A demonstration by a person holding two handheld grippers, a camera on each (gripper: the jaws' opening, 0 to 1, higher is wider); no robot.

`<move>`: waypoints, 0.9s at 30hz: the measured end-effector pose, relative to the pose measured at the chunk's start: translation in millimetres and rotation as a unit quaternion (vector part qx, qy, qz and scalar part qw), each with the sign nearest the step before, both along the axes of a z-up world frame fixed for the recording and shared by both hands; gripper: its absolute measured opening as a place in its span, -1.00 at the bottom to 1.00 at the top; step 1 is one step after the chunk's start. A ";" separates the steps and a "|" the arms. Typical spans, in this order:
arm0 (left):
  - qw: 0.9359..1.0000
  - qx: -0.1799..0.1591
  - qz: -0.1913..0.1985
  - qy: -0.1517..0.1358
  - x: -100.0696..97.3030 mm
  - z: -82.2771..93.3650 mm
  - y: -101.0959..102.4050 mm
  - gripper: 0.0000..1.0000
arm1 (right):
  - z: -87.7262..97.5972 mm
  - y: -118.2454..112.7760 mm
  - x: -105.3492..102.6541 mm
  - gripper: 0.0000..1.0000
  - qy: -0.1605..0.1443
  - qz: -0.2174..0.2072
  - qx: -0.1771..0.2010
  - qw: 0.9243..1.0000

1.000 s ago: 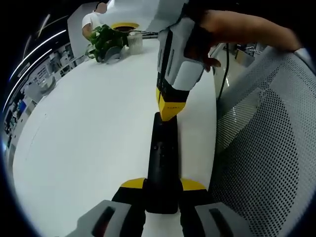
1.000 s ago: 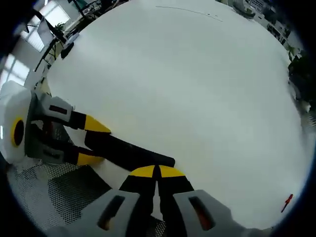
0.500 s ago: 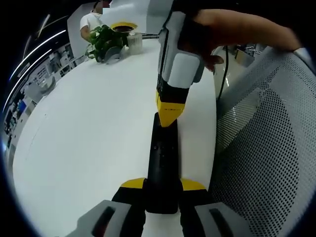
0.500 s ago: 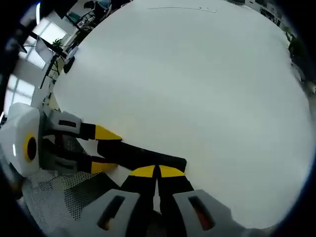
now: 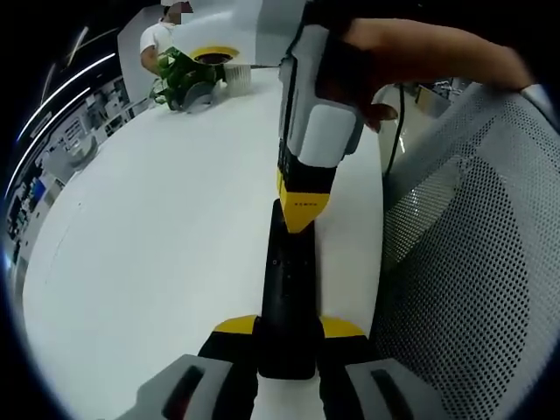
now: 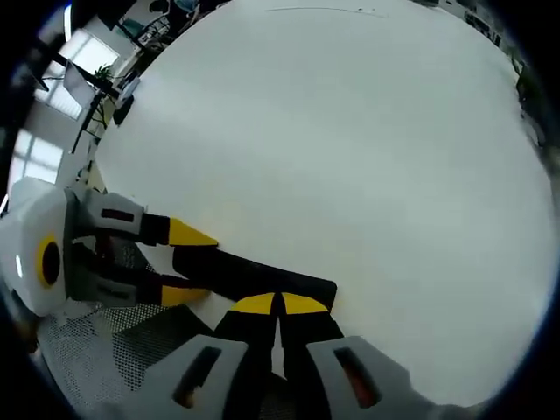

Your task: Press the specified remote control buttons in sequence, fully releasing each button before pressing the next.

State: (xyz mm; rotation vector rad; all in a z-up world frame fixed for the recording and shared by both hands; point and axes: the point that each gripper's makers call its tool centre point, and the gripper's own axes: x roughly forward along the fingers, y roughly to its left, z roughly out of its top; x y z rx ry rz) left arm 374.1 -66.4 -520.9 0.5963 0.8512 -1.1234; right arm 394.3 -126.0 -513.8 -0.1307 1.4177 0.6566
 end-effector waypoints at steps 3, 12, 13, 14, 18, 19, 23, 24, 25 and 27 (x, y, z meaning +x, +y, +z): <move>1.000 0.000 0.000 0.000 0.1 -0.2 -0.1 -0.51 | -1.2 -0.9 0.8 -1.00 0.005 -0.008 0.007 1.000; 1.000 -0.002 0.002 0.001 0.7 -0.1 -0.6 -0.50 | -3.1 0.0 2.3 -1.00 0.020 -0.035 0.031 0.999; 1.000 -0.001 0.001 0.001 0.9 -0.3 -0.8 -0.50 | -2.4 0.2 1.3 -1.00 0.018 -0.034 0.031 0.999; 1.000 -0.001 0.000 0.001 1.0 -0.4 -0.9 -0.50 | -2.4 0.2 1.2 -1.00 0.018 -0.034 0.030 0.999; 1.000 -0.001 0.001 0.000 0.9 0.1 -1.6 -0.50 | -1.5 -0.1 0.4 -1.00 0.019 -0.038 0.034 0.999; 1.000 -0.001 0.001 0.000 0.9 0.1 -1.7 -0.50 | -1.1 -0.4 0.0 -1.00 0.020 -0.040 0.036 0.998; 1.000 -0.002 0.002 0.000 0.4 0.9 -2.2 -0.50 | -0.3 0.1 -0.6 -1.00 0.025 -0.043 0.036 0.998; 1.000 -0.002 0.003 0.000 0.3 1.0 -2.2 -0.51 | -0.3 0.1 -0.6 -1.00 0.025 -0.043 0.036 0.998; 1.000 -0.002 0.003 0.000 0.2 1.0 -2.2 -0.51 | -0.3 0.2 -0.5 -1.00 0.025 -0.042 0.034 0.998; 1.000 -0.002 0.000 0.000 0.0 1.4 -2.3 -0.51 | -0.1 0.1 -0.7 -1.00 0.025 -0.041 0.033 0.998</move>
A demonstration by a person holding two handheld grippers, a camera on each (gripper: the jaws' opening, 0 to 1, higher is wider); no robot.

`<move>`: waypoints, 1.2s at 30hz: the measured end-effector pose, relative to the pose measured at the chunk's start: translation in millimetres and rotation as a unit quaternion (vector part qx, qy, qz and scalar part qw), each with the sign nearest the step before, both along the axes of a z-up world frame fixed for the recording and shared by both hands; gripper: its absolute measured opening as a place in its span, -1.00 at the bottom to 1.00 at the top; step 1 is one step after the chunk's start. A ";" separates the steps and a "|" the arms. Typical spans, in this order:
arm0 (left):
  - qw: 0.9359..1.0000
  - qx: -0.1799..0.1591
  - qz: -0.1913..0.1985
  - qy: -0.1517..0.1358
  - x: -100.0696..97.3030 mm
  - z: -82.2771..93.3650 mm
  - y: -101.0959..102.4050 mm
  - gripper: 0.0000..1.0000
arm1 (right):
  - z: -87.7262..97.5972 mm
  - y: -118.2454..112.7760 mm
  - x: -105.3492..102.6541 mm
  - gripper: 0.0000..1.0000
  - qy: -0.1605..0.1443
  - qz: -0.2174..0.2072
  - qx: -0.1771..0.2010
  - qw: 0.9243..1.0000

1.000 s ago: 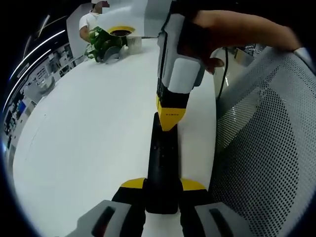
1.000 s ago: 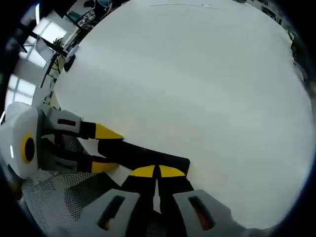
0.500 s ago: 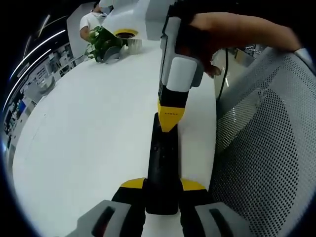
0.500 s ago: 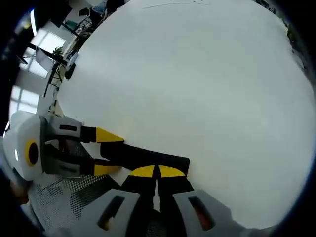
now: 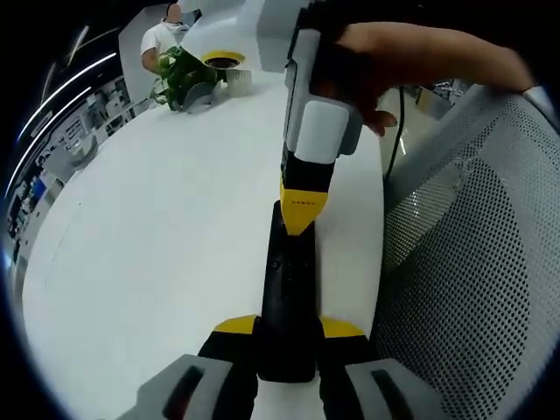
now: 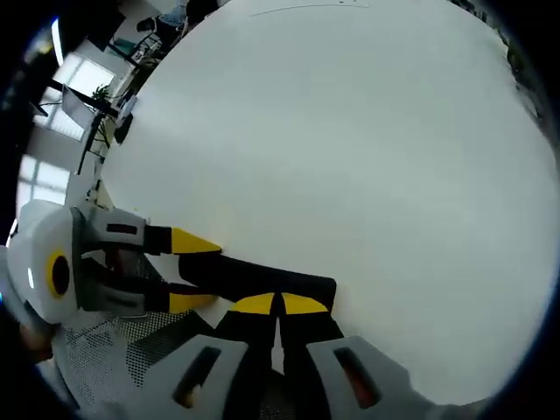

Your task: Press the specified remote control buttons in sequence, fully releasing each button before pressing the next.

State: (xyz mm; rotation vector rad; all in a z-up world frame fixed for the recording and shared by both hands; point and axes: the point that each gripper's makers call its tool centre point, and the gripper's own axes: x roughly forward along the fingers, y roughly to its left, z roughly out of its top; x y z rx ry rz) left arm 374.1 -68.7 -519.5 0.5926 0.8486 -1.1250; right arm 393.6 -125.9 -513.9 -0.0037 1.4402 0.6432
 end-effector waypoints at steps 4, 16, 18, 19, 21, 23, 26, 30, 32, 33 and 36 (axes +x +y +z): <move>1.000 0.000 -0.002 -0.001 -0.3 1.0 -0.1 -0.51 | 0.8 -0.5 0.1 -1.00 0.005 -0.006 0.003 1.000; 1.000 0.001 -0.015 -0.005 -1.2 1.9 -0.6 -0.51 | 2.0 -1.1 1.4 -1.00 0.012 -0.019 0.011 1.000; 1.000 0.001 -0.016 -0.005 -1.1 1.8 -0.6 -0.51 | 3.9 -1.4 3.5 -1.00 0.006 -0.023 0.012 1.000; 1.000 0.001 -0.016 -0.005 -1.1 1.7 -0.7 -0.51 | 5.1 -2.0 6.0 -1.00 -0.001 -0.028 0.013 1.000; 1.000 -0.001 -0.017 -0.005 -0.9 1.4 -0.9 -0.51 | 5.8 -2.1 8.1 -1.00 -0.006 -0.031 0.016 0.999; 1.000 -0.001 -0.017 -0.004 -0.3 0.7 -0.9 -0.51 | 5.4 -1.1 9.1 -1.00 -0.004 -0.036 0.020 0.999; 1.000 -0.001 -0.015 -0.004 0.2 0.3 -0.8 -0.51 | 5.1 1.8 10.2 -1.00 -0.006 -0.036 0.026 0.999; 1.000 -0.001 -0.013 -0.004 0.5 0.0 -1.1 -0.51 | 3.6 3.6 13.5 -1.00 -0.018 -0.032 0.021 0.999; 1.000 -0.001 -0.013 -0.003 0.8 -0.4 -1.2 -0.51 | 3.2 3.6 12.9 -1.00 -0.017 -0.031 0.020 0.999; 1.000 -0.001 -0.013 -0.003 1.0 -0.6 -1.2 -0.51 | 2.9 3.8 12.0 -1.00 -0.015 -0.031 0.021 0.999; 1.000 -0.001 -0.013 -0.003 1.1 -0.8 -1.2 -0.51 | 1.7 5.4 10.9 -1.00 -0.008 -0.030 0.025 0.999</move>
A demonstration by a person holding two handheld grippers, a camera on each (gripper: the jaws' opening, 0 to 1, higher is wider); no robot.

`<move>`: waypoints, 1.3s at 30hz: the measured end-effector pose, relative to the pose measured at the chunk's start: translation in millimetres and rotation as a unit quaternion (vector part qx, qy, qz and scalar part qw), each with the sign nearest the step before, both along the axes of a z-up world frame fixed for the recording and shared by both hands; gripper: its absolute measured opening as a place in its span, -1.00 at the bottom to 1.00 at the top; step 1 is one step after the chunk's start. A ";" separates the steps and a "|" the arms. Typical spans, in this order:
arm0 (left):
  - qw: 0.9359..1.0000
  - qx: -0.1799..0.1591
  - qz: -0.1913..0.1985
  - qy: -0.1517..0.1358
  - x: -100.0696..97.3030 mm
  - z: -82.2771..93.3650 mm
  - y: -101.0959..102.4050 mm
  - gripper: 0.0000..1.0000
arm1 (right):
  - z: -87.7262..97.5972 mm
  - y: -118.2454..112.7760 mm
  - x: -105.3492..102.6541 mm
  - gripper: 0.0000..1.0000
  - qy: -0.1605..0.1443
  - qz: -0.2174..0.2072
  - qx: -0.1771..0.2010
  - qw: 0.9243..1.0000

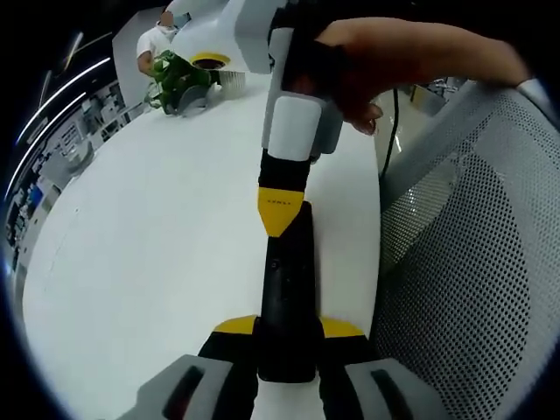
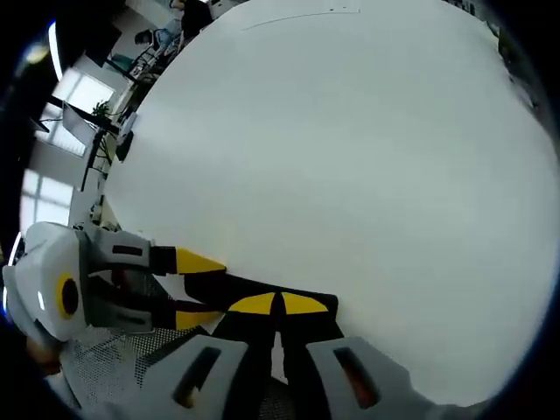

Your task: Press the specified remote control buttons in sequence, fully releasing each button before pressing the next.

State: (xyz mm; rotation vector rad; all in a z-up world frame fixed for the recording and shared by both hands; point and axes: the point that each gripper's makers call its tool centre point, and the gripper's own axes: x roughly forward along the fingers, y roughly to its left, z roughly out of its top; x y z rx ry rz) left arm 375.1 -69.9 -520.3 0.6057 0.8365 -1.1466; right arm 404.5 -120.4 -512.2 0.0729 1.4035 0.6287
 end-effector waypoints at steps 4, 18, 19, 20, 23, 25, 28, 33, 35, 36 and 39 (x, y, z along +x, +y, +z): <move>1.000 0.000 -0.001 0.000 0.2 -0.6 -0.1 -0.51 | -0.3 0.4 -1.8 -1.00 0.001 0.004 -0.003 1.000; 1.000 -0.006 0.008 0.000 0.5 -0.7 -0.4 -0.51 | -1.8 2.1 -0.9 -1.00 -0.029 0.029 -0.023 0.999; 1.000 -0.006 0.008 0.000 0.5 -0.7 -0.4 -0.51 | -2.2 1.7 -0.5 -1.00 -0.028 0.026 -0.022 0.999; 1.000 -0.006 0.008 0.000 0.5 -0.8 -0.4 -0.51 | -2.2 1.7 -0.5 -1.00 -0.026 0.024 -0.021 0.999; 1.000 -0.007 0.010 0.001 0.5 -0.9 -0.4 -0.51 | -1.7 2.6 -1.3 -1.00 -0.034 0.037 -0.030 0.998; 1.000 -0.008 0.011 0.001 0.7 -0.8 -0.5 -0.51 | -1.5 3.5 -1.5 -1.00 -0.044 0.050 -0.041 0.997; 1.000 -0.009 0.013 0.000 0.6 -0.7 -0.6 -0.51 | -1.5 3.0 -1.0 -1.00 -0.048 0.056 -0.044 0.996; 1.000 -0.008 0.014 0.000 0.0 -0.4 -0.6 -0.51 | -1.4 2.0 -0.1 -1.00 -0.046 0.047 -0.027 0.997; 1.000 -0.006 0.015 0.000 -0.4 0.0 -0.7 -0.51 | -1.2 2.7 0.0 -1.00 -0.045 0.048 -0.027 0.997; 1.000 -0.005 0.017 0.000 -0.8 0.3 -1.1 -0.51 | -1.1 3.0 0.1 -1.00 -0.044 0.048 -0.030 0.997; 1.000 -0.005 0.018 0.000 -1.0 0.4 -0.9 -0.51 | -1.6 3.2 1.1 -1.00 -0.043 0.055 -0.035 0.997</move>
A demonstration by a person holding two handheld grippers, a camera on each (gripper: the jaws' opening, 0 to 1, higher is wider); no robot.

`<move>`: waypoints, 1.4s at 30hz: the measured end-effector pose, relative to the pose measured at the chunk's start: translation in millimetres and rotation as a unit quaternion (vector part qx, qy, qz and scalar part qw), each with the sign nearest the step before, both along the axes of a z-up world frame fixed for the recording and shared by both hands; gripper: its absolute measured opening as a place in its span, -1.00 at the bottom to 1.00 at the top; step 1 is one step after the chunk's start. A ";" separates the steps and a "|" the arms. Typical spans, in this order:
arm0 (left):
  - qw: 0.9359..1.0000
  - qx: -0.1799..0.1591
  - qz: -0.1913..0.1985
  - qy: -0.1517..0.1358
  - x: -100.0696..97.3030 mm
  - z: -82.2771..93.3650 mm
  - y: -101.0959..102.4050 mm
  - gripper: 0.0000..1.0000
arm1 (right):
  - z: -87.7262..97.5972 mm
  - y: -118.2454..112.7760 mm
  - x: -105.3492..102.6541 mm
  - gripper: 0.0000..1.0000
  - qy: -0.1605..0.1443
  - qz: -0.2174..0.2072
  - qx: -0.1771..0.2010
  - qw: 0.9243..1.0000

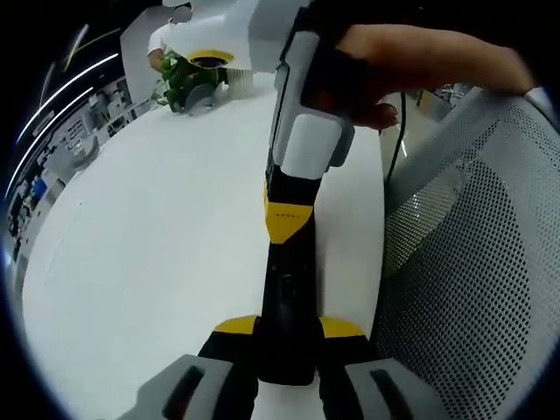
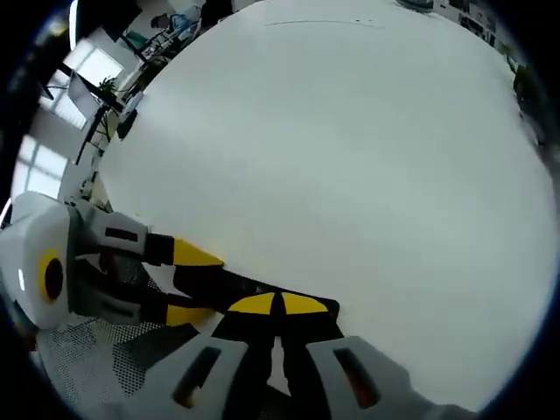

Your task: Press the specified remote control buttons in sequence, fully releasing each button before pressing the next.

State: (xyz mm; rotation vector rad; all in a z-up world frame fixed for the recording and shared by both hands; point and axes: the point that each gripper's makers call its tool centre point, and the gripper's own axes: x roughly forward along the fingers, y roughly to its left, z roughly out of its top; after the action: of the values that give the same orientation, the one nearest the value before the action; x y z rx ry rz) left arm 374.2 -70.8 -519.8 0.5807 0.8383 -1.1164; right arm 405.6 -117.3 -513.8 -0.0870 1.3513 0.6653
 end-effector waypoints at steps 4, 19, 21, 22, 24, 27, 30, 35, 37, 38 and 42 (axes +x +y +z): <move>1.000 0.000 0.000 0.000 0.2 0.0 0.0 -0.51 | 0.6 -1.5 0.6 -1.00 0.008 -0.009 0.008 1.000; 1.000 0.002 -0.001 0.000 0.3 -0.3 -0.6 -0.51 | 2.2 2.7 -13.6 -1.00 0.029 0.030 0.002 0.999; 1.000 0.002 -0.001 0.000 0.0 -0.1 -0.7 -0.51 | 2.6 2.8 -14.7 -1.00 0.030 0.032 0.002 0.999; 1.000 0.002 -0.001 0.000 0.0 0.1 -0.6 -0.51 | 2.9 2.8 -15.4 -1.00 0.031 0.032 0.002 0.999; 1.000 0.002 -0.001 0.001 -0.2 0.3 -0.6 -0.51 | 3.7 3.0 -17.1 -1.00 0.032 0.035 0.002 0.999; 1.000 0.002 -0.002 0.000 -0.7 0.9 -0.7 -0.51 | 2.9 3.4 -18.6 -1.00 0.033 0.040 -0.001 0.999; 1.000 0.002 -0.002 0.000 -0.7 1.2 -0.7 -0.51 | 1.3 3.9 -17.9 -1.00 0.026 0.051 -0.008 0.998; 1.000 0.002 -0.003 0.001 -0.9 1.6 -0.8 -0.50 | -0.3 4.3 -18.1 -1.00 0.013 0.074 -0.017 0.997; 1.000 0.002 -0.003 0.001 -0.7 1.6 -0.7 -0.50 | -0.3 4.3 -18.3 -1.00 0.009 0.077 -0.018 0.997; 1.000 0.002 -0.002 0.002 -0.4 1.4 -0.7 -0.50 | -0.4 4.7 -18.6 -1.00 0.006 0.081 -0.021 0.996; 1.000 0.002 -0.001 0.002 0.7 0.7 -0.5 -0.50 | -0.3 5.6 -18.8 -1.00 -0.011 0.108 -0.035 0.993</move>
State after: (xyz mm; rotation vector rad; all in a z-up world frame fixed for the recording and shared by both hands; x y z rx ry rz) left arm 374.9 -71.3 -519.2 0.5827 0.8442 -1.1193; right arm 386.8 -111.7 -514.1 -0.3002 1.3563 0.7965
